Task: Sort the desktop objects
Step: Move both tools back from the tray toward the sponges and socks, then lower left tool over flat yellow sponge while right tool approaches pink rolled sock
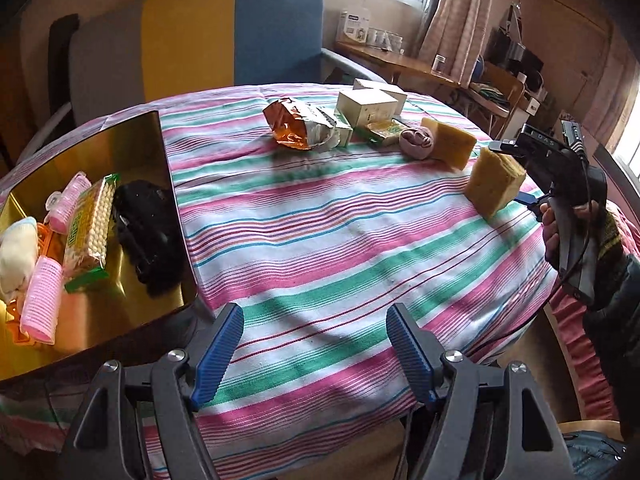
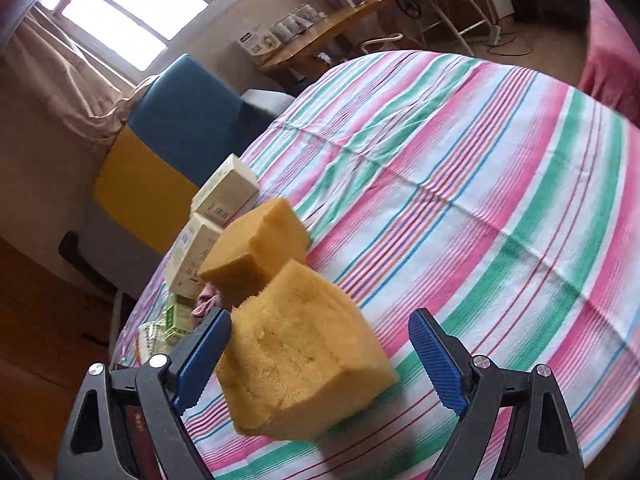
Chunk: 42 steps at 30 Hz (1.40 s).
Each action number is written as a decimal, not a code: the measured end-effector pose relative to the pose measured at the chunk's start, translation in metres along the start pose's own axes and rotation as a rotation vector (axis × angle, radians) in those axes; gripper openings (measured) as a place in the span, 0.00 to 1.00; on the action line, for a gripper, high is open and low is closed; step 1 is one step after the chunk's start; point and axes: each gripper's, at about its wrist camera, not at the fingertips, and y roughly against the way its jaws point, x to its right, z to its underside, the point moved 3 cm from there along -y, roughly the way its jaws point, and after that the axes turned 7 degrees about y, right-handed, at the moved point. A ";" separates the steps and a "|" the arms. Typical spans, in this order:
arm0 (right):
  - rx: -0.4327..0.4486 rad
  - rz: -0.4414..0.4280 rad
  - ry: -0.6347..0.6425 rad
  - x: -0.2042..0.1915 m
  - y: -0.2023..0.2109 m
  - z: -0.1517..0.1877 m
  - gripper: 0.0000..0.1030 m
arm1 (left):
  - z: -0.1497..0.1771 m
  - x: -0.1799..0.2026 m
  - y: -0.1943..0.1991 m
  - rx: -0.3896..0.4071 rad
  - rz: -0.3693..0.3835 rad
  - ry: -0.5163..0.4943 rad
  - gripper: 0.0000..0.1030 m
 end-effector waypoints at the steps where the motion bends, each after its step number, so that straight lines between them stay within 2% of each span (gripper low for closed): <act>1: -0.012 -0.028 0.017 -0.010 -0.003 0.004 0.88 | 0.000 -0.001 0.000 -0.002 -0.001 0.004 0.73; 7: -0.152 -0.219 0.173 -0.094 -0.028 0.049 0.91 | 0.001 -0.003 0.003 0.008 0.005 0.005 0.73; 9: -0.151 -0.250 0.250 -0.125 -0.026 0.061 0.99 | 0.001 -0.005 0.006 0.014 0.003 0.012 0.73; 11: -0.138 -0.318 0.315 -0.155 -0.018 0.068 0.99 | 0.001 -0.009 0.008 0.019 0.002 0.026 0.73; 13: -0.169 -0.410 0.346 -0.177 -0.012 0.072 0.99 | 0.000 -0.012 0.008 0.021 0.003 0.042 0.73; 17: -0.157 -0.465 0.394 -0.196 0.008 0.079 0.99 | -0.002 -0.014 0.011 0.025 0.016 0.051 0.73; 20: -0.126 -0.456 0.379 -0.187 0.018 0.075 0.99 | -0.009 -0.012 0.012 0.026 0.036 0.059 0.73; 24: -0.092 -0.375 0.321 -0.150 0.023 0.063 0.99 | -0.029 0.000 0.011 0.043 0.067 0.045 0.74; 31: -0.075 -0.135 0.250 -0.079 0.006 0.058 0.99 | -0.063 0.040 -0.008 0.033 0.131 -0.007 0.74; 33: -0.075 -0.105 0.234 -0.066 0.001 0.052 0.94 | -0.070 0.053 -0.017 0.026 0.133 -0.037 0.74; 38: -0.076 -0.096 0.238 -0.058 -0.019 0.031 0.70 | -0.084 0.074 -0.034 0.020 0.142 -0.073 0.76; 42: -0.109 -0.128 0.305 -0.074 -0.043 0.015 0.65 | -0.095 0.081 -0.046 0.014 0.150 -0.072 0.78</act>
